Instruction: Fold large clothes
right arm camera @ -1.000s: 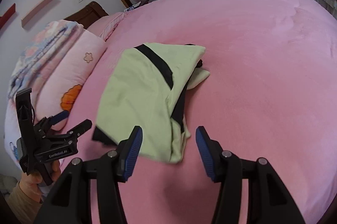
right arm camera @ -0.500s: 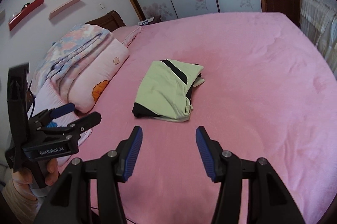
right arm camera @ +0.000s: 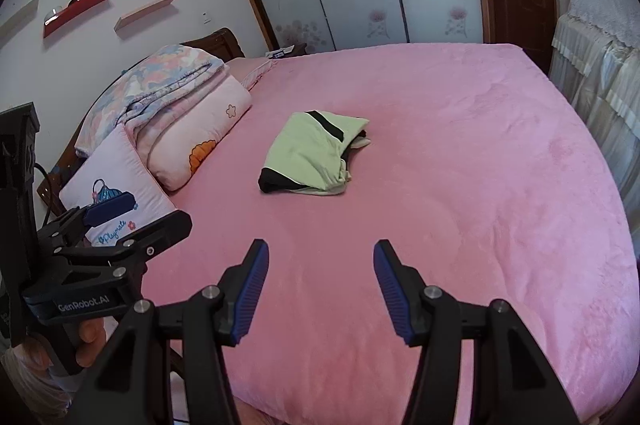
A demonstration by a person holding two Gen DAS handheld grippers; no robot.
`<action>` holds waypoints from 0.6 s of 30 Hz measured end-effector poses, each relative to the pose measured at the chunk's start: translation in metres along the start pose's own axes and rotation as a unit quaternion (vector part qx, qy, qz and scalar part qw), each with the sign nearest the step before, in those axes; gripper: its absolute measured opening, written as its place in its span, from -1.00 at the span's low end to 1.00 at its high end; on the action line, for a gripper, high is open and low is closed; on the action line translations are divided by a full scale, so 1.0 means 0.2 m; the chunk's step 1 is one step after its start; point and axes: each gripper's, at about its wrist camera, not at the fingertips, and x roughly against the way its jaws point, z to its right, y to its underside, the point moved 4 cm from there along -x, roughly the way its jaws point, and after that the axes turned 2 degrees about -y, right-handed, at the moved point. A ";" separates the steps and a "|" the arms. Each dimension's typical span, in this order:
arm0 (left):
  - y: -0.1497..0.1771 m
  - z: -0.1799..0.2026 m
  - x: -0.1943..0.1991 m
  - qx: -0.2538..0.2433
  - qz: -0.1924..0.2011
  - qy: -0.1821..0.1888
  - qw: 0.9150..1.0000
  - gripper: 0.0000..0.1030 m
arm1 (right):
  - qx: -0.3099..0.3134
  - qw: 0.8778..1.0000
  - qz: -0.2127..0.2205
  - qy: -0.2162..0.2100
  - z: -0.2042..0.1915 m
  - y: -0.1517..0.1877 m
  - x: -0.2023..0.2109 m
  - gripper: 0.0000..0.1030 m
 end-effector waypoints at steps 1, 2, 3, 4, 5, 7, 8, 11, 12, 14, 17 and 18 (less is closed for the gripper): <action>0.04 0.02 0.02 0.005 0.000 0.001 1.000 0.99 | 0.001 1.000 0.002 0.002 0.00 0.03 0.02 0.18; 0.07 0.03 0.03 0.009 0.000 0.007 1.000 0.99 | 0.002 1.000 0.006 0.007 0.01 0.07 0.04 0.23; 0.10 0.04 0.04 0.014 0.002 0.011 1.000 0.99 | 0.004 1.000 0.010 0.013 0.02 0.10 0.06 0.23; 0.13 0.05 0.04 0.019 0.004 0.010 1.000 0.99 | 0.006 1.000 0.013 0.019 0.02 0.13 0.08 0.23; 0.16 0.06 0.05 0.025 0.007 0.012 1.000 0.99 | 0.007 1.000 0.017 0.023 0.03 0.16 0.09 0.23; 0.23 0.08 0.06 0.031 0.010 0.002 0.999 0.99 | 0.007 0.999 0.018 0.029 0.05 0.22 0.10 0.23; 0.26 0.09 0.06 0.035 0.010 0.002 0.999 0.99 | 0.005 0.999 0.018 0.029 0.06 0.25 0.11 0.23; 0.34 0.12 0.07 0.038 0.020 -0.010 0.999 0.99 | 0.000 0.999 0.022 0.033 0.08 0.32 0.13 0.24; 0.36 0.13 0.08 0.037 0.022 -0.015 0.999 0.99 | 0.001 0.999 0.025 0.039 0.09 0.34 0.13 0.24; 0.39 0.15 0.09 0.036 0.023 -0.025 0.999 0.99 | -0.001 0.998 0.028 0.049 0.11 0.37 0.14 0.24; 0.43 0.18 0.10 0.040 0.030 -0.030 0.998 0.99 | -0.010 0.998 0.035 0.055 0.14 0.41 0.14 0.24; 0.45 0.18 0.10 0.042 0.029 -0.032 0.998 0.99 | -0.012 0.997 0.037 0.060 0.15 0.42 0.15 0.24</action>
